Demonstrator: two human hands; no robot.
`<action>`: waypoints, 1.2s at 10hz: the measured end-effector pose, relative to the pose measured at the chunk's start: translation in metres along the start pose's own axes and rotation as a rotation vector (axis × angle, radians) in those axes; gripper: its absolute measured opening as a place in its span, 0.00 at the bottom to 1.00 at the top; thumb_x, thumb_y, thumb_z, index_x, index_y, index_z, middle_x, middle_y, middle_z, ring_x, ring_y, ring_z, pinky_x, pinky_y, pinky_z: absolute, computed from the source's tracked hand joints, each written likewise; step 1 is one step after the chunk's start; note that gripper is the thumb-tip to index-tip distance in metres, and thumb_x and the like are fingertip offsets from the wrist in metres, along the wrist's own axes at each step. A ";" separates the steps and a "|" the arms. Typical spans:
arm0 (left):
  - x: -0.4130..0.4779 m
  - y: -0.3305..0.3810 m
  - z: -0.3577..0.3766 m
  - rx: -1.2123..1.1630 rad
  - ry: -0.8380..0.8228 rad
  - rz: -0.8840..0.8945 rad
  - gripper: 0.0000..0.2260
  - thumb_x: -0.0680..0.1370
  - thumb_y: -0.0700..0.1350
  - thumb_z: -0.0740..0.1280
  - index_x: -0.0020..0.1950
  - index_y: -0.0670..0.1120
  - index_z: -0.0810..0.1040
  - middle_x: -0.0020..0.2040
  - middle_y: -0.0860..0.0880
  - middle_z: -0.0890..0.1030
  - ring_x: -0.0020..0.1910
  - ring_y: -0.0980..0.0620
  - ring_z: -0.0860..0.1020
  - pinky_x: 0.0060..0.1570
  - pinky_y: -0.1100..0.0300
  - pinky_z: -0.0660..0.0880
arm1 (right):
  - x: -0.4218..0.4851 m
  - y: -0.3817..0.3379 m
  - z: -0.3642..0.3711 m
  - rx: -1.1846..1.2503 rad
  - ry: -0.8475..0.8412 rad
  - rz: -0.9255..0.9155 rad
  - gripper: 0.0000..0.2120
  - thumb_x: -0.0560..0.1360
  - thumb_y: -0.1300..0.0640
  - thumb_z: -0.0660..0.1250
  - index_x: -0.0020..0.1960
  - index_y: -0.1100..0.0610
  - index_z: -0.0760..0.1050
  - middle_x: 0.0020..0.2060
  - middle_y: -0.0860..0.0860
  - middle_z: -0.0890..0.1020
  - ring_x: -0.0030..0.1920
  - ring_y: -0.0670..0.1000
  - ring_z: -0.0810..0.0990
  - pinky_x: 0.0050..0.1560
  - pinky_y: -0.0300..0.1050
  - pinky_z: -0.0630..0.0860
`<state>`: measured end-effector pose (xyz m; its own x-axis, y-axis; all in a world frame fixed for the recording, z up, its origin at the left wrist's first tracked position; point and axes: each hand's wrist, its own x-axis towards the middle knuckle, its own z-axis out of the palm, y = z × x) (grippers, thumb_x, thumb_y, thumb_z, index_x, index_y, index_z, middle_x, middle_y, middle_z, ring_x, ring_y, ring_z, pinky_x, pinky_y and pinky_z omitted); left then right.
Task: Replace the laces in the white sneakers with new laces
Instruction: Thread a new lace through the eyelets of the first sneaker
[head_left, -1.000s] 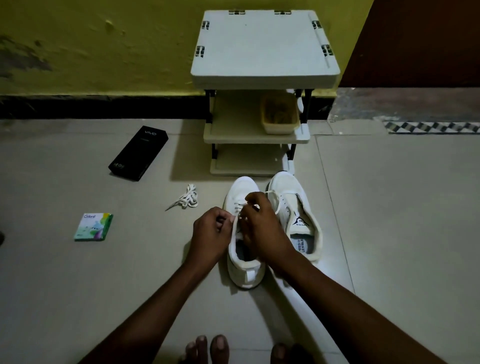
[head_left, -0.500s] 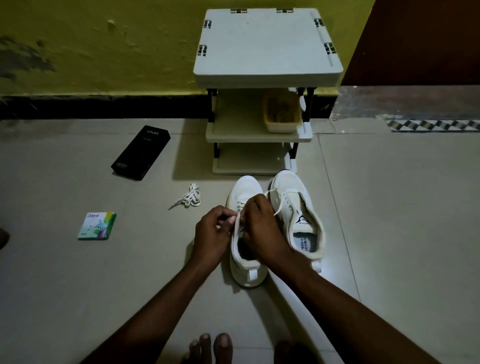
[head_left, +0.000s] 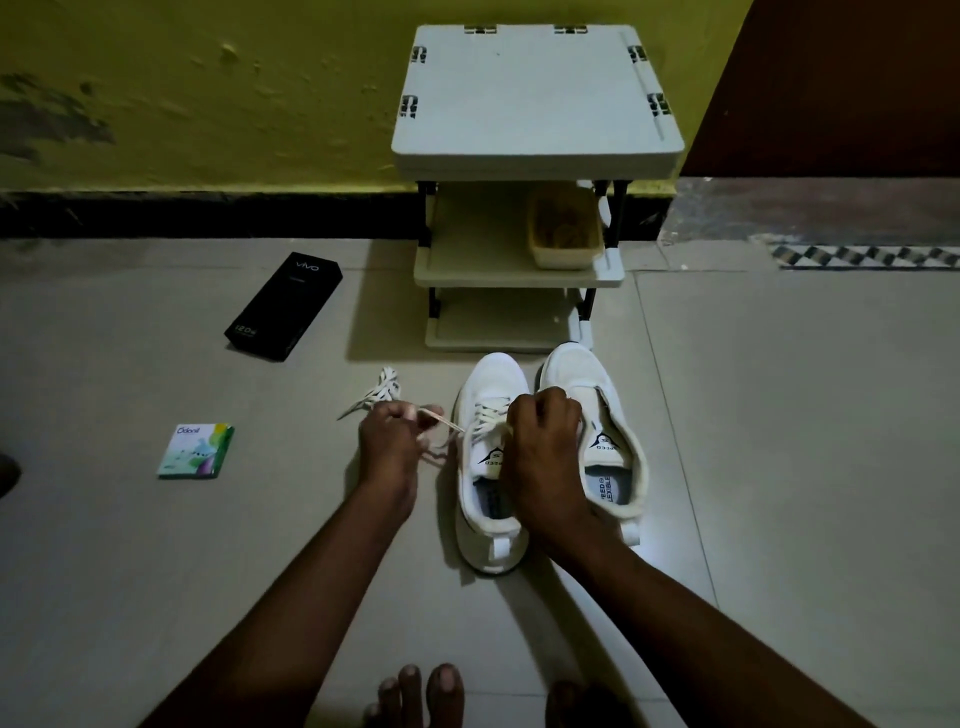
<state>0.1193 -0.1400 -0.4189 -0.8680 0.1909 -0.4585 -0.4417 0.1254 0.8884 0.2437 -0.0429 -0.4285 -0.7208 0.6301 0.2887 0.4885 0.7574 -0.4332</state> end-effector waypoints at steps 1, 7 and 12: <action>0.010 0.017 -0.008 -0.295 -0.073 -0.039 0.14 0.82 0.33 0.52 0.40 0.47 0.67 0.30 0.48 0.72 0.27 0.50 0.71 0.36 0.58 0.72 | -0.002 0.000 0.000 0.027 -0.020 0.024 0.16 0.63 0.68 0.68 0.49 0.59 0.69 0.46 0.59 0.71 0.43 0.58 0.69 0.42 0.52 0.69; 0.001 0.035 -0.044 0.708 -0.260 0.858 0.14 0.85 0.53 0.57 0.48 0.49 0.78 0.31 0.50 0.76 0.27 0.52 0.73 0.28 0.60 0.69 | 0.001 0.001 0.006 0.139 -0.117 0.127 0.20 0.62 0.72 0.64 0.52 0.58 0.67 0.49 0.57 0.71 0.44 0.55 0.68 0.45 0.52 0.70; -0.010 -0.004 -0.027 1.165 -0.326 0.508 0.13 0.77 0.57 0.68 0.61 0.63 0.72 0.56 0.54 0.69 0.49 0.53 0.77 0.48 0.56 0.74 | 0.002 0.000 0.005 0.128 -0.174 0.118 0.24 0.59 0.69 0.68 0.53 0.59 0.67 0.51 0.59 0.70 0.46 0.58 0.71 0.45 0.55 0.72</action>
<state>0.1235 -0.1689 -0.4176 -0.7112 0.6704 -0.2118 0.5129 0.7008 0.4959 0.2397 -0.0423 -0.4321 -0.7414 0.6659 0.0832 0.5161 0.6450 -0.5635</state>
